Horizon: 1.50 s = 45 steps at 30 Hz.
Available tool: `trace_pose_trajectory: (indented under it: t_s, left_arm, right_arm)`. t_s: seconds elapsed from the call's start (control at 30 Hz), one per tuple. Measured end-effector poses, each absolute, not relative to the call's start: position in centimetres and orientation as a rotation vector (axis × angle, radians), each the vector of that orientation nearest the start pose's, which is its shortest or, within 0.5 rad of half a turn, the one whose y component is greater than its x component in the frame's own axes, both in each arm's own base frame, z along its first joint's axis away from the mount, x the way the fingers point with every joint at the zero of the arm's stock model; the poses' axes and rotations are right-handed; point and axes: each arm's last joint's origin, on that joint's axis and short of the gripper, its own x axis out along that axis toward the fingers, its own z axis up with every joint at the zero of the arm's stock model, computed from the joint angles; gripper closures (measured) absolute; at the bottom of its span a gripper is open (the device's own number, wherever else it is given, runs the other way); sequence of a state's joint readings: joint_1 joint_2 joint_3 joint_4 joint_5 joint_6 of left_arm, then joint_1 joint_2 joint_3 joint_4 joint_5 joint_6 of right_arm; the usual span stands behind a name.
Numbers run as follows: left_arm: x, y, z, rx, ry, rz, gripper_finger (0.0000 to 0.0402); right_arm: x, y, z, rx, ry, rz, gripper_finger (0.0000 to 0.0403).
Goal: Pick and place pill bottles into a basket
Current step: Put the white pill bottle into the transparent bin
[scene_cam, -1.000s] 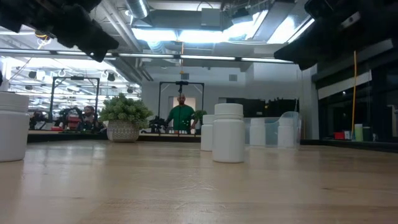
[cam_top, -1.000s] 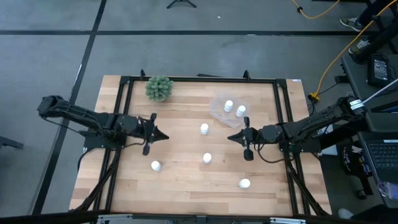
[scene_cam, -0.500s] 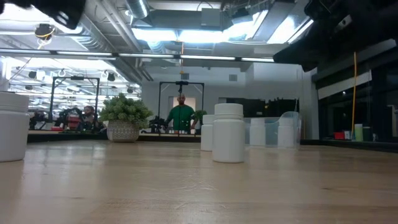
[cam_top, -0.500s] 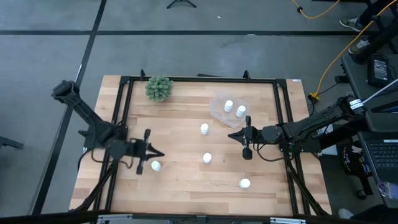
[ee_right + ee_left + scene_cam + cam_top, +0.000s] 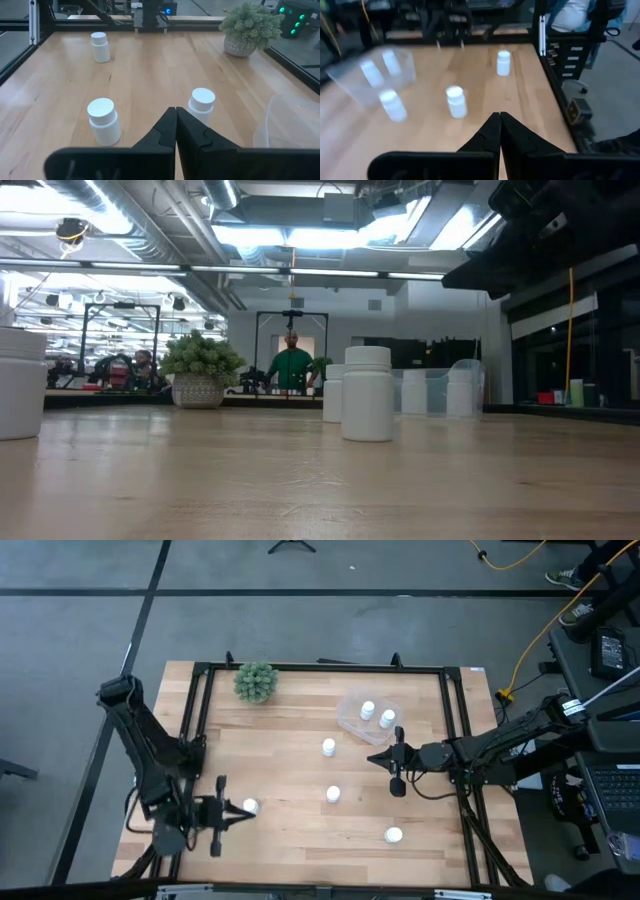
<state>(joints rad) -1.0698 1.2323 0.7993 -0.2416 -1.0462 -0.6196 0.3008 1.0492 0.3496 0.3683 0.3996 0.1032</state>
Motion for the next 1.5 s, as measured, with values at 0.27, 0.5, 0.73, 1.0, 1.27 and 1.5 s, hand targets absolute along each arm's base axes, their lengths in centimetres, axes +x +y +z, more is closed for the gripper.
trace_pose_trajectory:
  t_s: [0.27, 0.5, 0.73, 1.0, 1.27, 1.5]
  left_arm:
    - [15.2, -23.2, 23.0, -0.298, 0.516, 0.103, 0.0400]
    - [15.5, -24.9, 20.2, -0.546, 0.754, 0.104, 0.0400]
    - [15.7, -25.4, 18.5, -0.587, 0.818, 0.150, 0.0400]
    - [16.4, -25.4, 17.2, -0.574, 0.837, 0.200, 0.0388]
    - [16.5, -25.2, 16.8, -0.534, 0.841, 0.214, 0.0322]
    - [16.6, -24.8, 16.7, -0.419, 0.830, 0.207, 0.0246]
  right_arm:
    - [19.8, 4.9, 18.9, -0.017, 0.315, -0.114, 0.0393]
    - [19.8, 4.9, 18.8, -0.020, 0.322, -0.114, 0.0393]
    - [19.7, 4.9, 18.6, -0.024, 0.344, -0.116, 0.0393]
    - [19.6, 4.9, 18.4, 0.011, 0.361, -0.125, 0.0393]
    - [19.6, 4.9, 18.4, 0.013, 0.360, -0.125, 0.0393]
    - [19.6, 4.9, 18.4, 0.020, 0.360, -0.126, 0.0393]
